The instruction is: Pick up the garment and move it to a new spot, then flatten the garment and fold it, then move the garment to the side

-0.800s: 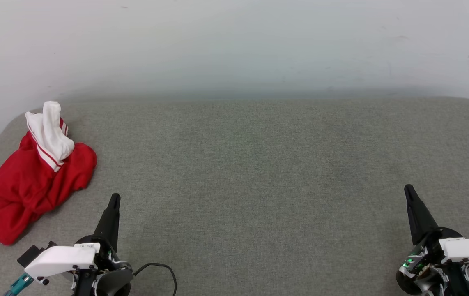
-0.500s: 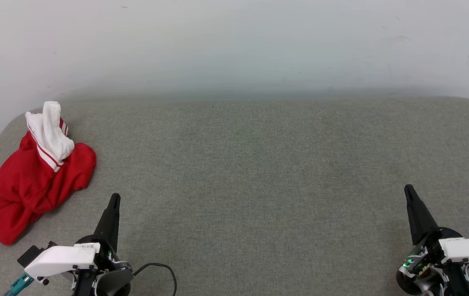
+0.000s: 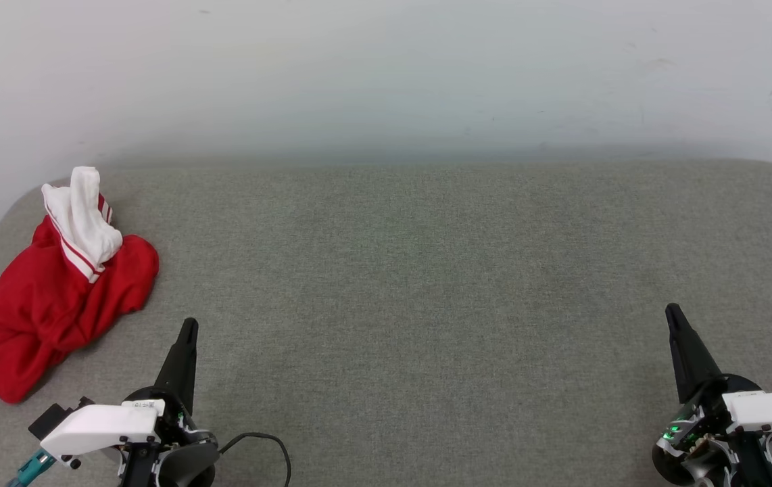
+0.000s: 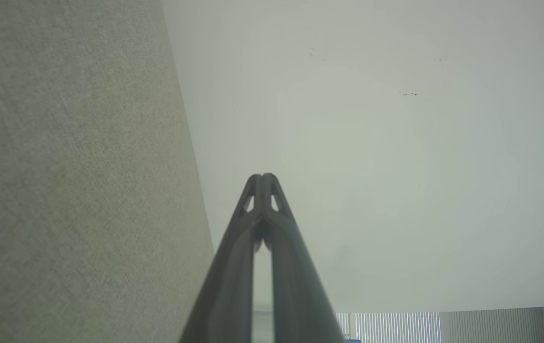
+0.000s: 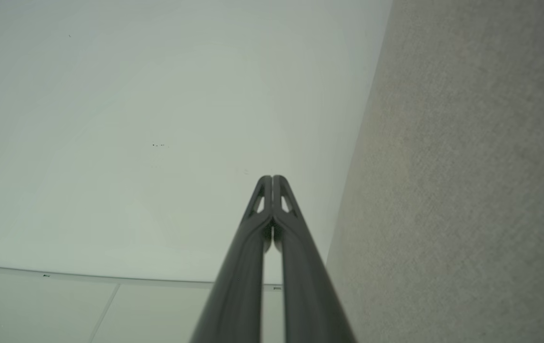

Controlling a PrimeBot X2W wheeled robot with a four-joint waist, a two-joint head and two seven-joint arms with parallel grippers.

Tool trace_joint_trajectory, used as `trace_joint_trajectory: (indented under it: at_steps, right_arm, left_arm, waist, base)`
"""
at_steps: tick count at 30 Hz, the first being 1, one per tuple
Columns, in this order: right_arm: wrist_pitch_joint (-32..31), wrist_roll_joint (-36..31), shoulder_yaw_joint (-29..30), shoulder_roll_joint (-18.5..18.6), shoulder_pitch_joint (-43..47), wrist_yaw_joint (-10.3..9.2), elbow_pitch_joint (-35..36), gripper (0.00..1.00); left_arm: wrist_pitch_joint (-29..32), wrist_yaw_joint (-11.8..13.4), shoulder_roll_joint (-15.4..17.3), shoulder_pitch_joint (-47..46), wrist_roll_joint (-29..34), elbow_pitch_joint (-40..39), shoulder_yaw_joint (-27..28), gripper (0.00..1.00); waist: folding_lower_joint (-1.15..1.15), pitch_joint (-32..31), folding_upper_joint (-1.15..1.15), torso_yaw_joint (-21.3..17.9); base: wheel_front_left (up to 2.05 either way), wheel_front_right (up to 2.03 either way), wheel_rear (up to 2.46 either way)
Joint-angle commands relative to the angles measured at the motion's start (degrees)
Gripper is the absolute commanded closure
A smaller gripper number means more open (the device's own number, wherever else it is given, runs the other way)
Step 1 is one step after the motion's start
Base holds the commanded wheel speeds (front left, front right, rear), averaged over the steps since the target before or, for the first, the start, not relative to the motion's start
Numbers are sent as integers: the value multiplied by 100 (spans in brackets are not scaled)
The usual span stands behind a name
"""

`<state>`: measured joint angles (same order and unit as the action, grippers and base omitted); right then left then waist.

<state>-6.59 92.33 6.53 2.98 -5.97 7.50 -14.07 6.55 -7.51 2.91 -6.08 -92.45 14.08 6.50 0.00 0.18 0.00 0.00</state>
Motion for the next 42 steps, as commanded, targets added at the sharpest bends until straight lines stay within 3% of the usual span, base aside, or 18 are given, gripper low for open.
trace_joint_trajectory:
  at_steps: [1, 2, 3, 12, 18, 42]
  right_arm:
    - [3, 11, -6, -29, -74, -2, 0, 100]
    - [3, 11, -6, -29, -74, -2, 0, 100]
    - [2, -2, 0, 0, 0, 0, 1, 0]
    - [158, -167, -1, -1, 226, -1, -121, 0]
    - [301, -569, 31, -1, 273, -1, -24, 0]
    - [884, -3751, -6, -5, 439, -1, 1048, 0]
  left_arm:
    - [1, -15, -8, -44, 19, -4, 10, 100]
    - [1, -15, -8, -44, 19, -4, 10, 100]
    - [-2, 0, 0, 0, 1, -1, -1, 0]
    - [-159, 2, -14, 167, 105, 115, -112, 0]
    - [-302, 3, -13, 165, 604, 54, -125, 0]
    - [-883, 696, -8, 248, 3374, -565, -354, 0]
  waist:
    - [0, 0, 0, 0]
    - [0, 0, 0, 0]
    - [0, 0, 0, 0]
    - [0, 2, 0, -2]
    - [0, 0, 0, -4]
    - [0, 5, 0, 11]
  base:
    - [0, 0, 0]
    - [0, 0, 0]
    - [0, 0, 0]
    - [0, 0, 0]
    - [0, 0, 0]
    - [0, 0, 0]
